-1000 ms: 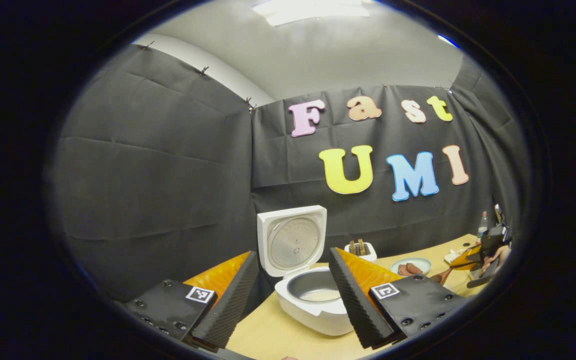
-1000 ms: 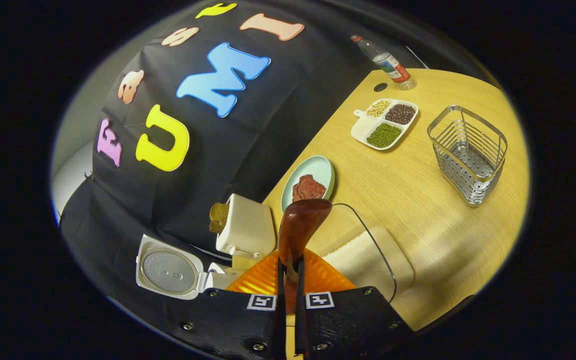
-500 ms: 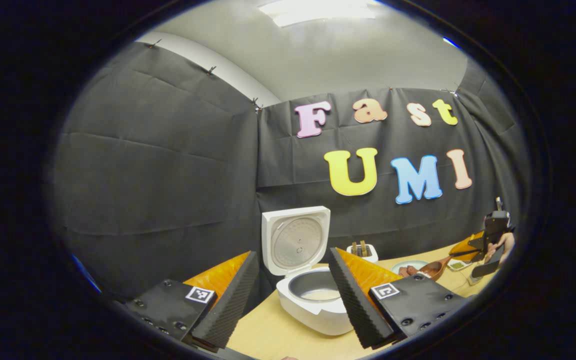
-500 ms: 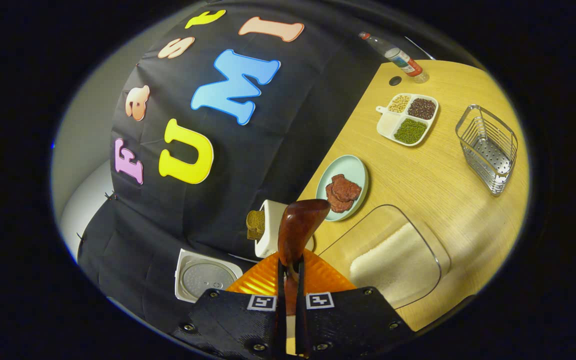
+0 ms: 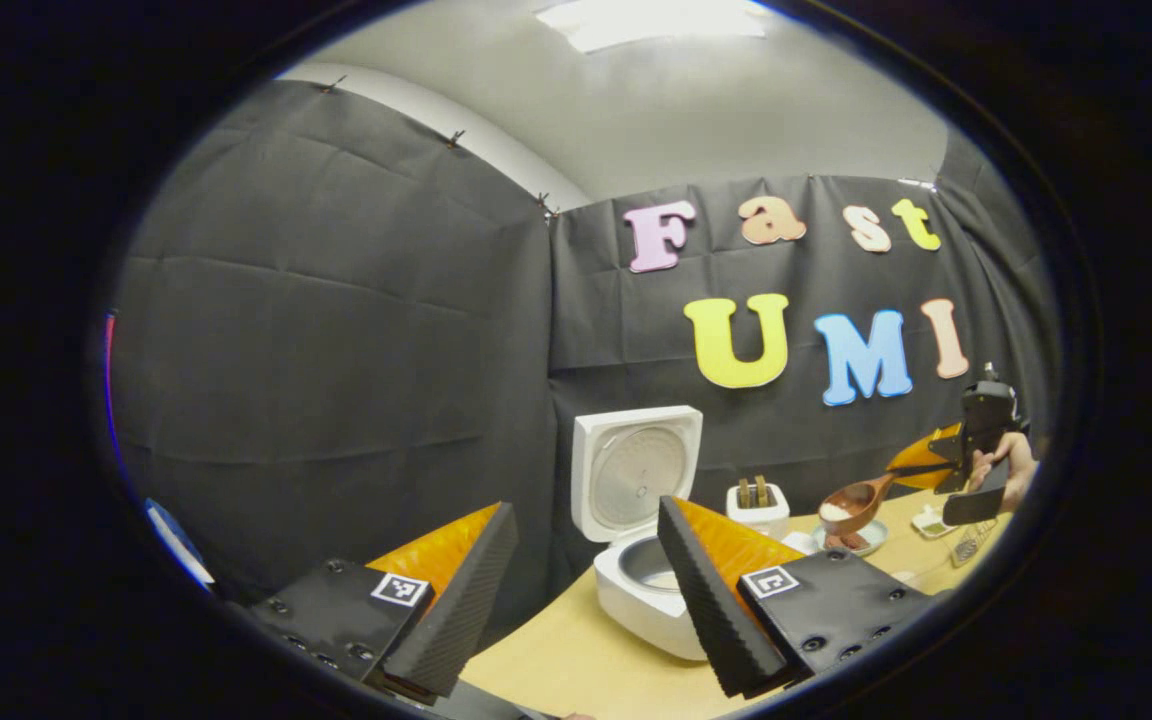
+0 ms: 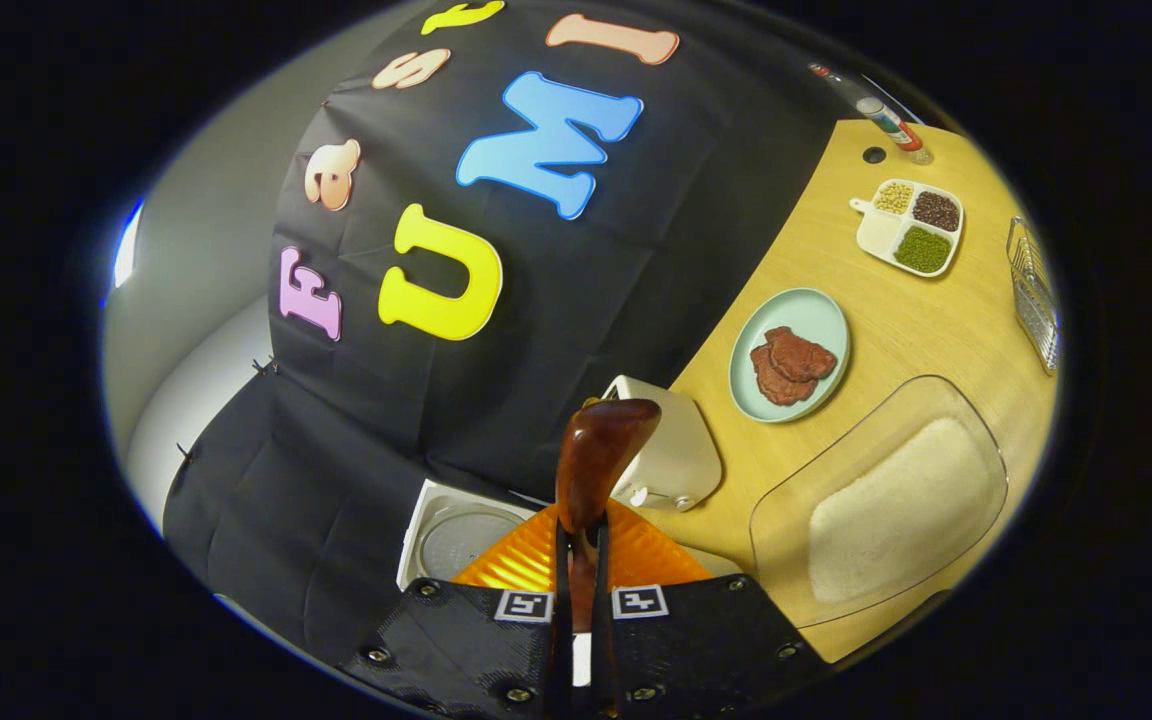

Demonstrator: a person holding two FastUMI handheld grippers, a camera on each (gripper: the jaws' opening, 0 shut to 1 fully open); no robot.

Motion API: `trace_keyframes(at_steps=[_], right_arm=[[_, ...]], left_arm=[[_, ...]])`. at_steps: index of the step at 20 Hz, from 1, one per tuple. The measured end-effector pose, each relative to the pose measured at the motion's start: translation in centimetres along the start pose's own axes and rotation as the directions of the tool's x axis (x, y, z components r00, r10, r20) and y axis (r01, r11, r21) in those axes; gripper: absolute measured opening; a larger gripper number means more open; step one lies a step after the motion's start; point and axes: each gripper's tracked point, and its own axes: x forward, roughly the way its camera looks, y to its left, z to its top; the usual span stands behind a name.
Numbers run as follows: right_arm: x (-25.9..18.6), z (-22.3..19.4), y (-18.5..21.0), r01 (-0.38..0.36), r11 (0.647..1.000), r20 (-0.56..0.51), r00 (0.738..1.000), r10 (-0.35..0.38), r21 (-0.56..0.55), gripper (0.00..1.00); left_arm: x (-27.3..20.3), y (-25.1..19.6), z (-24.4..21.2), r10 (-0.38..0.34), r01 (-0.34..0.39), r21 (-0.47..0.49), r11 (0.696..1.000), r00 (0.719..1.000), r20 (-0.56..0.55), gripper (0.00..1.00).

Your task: Close the left gripper, press the button to open the rice cooker; take a wooden spoon from the chopstick holder with the right hand, scoop a spoonful of rice and pour it into the rice cooker, then put the wooden spoon back into the chopstick holder.

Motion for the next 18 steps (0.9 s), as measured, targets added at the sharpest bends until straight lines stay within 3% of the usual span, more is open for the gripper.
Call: trace_keyframes(at_steps=[10,18], right_arm=[[6.6,-6.0,4.2,-0.035,0.992,-0.078,0.997,0.026,-0.119,0.07],[12.1,-10.6,5.8,-0.033,0.967,-0.116,0.993,0.003,-0.251,0.07]], left_arm=[[-1.8,6.7,-2.0,0.116,-0.117,-0.005,0.993,0.992,-0.044,0.98],[-3.0,10.7,-3.2,0.196,-0.197,0.004,0.980,0.977,-0.078,0.98]])
